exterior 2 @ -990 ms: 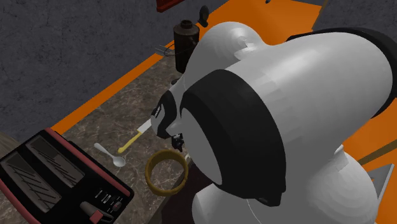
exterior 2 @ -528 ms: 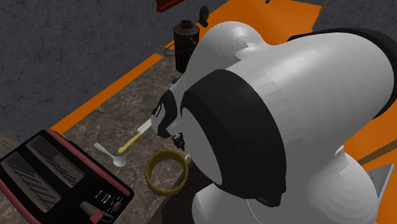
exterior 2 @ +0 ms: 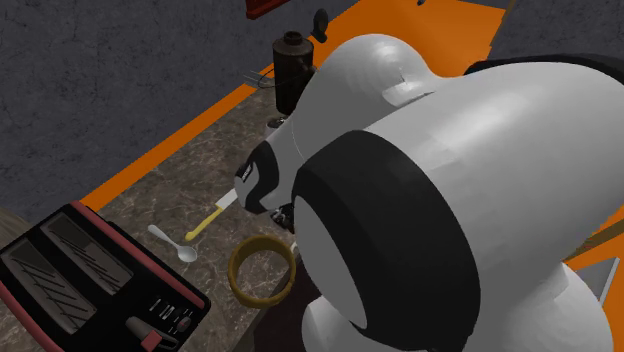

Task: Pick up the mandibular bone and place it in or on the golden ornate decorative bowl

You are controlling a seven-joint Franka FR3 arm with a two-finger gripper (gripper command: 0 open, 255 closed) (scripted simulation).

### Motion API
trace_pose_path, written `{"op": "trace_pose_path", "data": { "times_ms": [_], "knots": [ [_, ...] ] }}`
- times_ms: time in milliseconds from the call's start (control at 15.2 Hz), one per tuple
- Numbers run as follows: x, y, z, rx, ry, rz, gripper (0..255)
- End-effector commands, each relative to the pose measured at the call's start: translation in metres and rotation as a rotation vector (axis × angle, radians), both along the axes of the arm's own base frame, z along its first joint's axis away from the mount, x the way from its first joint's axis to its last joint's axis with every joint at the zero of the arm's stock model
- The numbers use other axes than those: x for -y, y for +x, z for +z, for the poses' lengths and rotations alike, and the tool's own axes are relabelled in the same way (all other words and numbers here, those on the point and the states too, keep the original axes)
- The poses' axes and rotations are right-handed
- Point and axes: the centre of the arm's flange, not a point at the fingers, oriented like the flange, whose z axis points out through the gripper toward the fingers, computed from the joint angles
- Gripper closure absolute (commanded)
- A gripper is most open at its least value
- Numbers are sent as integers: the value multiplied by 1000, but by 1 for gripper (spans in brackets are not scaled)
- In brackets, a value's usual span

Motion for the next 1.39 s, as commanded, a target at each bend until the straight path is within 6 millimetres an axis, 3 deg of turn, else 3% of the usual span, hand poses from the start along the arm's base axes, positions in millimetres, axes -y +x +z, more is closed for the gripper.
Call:
{"op": "trace_pose_path", "data": {
  "times_ms": [0, 1320],
  "knots": [
    [1, 0, 10, -2, 0, 1, 255],
    [1, 0, 116, -2, 0, 1, 255]
  ]
}}
